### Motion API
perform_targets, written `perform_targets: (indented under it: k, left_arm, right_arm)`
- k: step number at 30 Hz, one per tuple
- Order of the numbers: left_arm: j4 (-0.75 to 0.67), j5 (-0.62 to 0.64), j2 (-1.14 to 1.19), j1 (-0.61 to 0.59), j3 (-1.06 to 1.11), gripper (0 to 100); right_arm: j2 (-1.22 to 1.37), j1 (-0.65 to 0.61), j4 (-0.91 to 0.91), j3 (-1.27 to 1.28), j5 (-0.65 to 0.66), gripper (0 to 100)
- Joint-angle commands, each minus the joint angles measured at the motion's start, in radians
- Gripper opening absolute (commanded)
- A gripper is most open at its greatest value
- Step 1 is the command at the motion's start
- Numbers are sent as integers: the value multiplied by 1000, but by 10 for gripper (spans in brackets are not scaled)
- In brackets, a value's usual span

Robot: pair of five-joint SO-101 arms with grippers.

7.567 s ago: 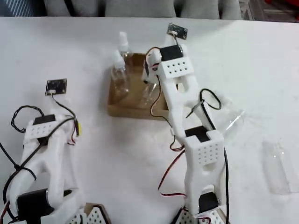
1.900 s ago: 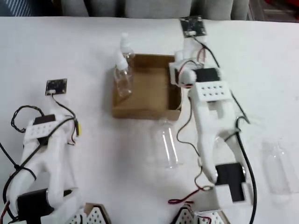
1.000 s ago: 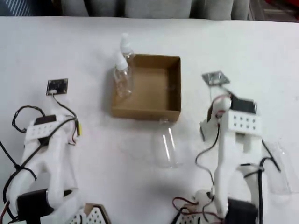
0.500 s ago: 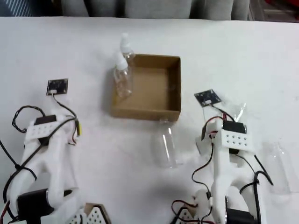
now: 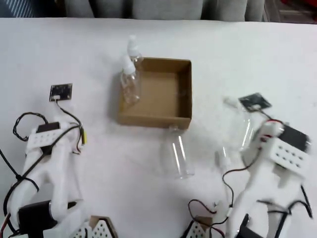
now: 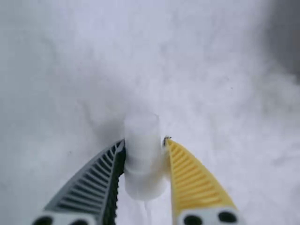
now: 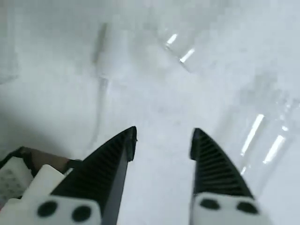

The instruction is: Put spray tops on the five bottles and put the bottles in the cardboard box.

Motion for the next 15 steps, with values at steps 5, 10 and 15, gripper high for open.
perform_targets:
  k: [5, 10, 15]
  left_arm:
    - [-23, -12, -45, 15, -3, 20]
    - [-23, -12, -45, 15, -2, 20]
    - [-21, -12, -45, 13, 0, 20]
  right_arm:
    - [-53, 260, -50, -51, 241, 114]
    - [45, 329, -193, -54, 245, 236]
    - [165, 338, -306, -55, 328, 240]
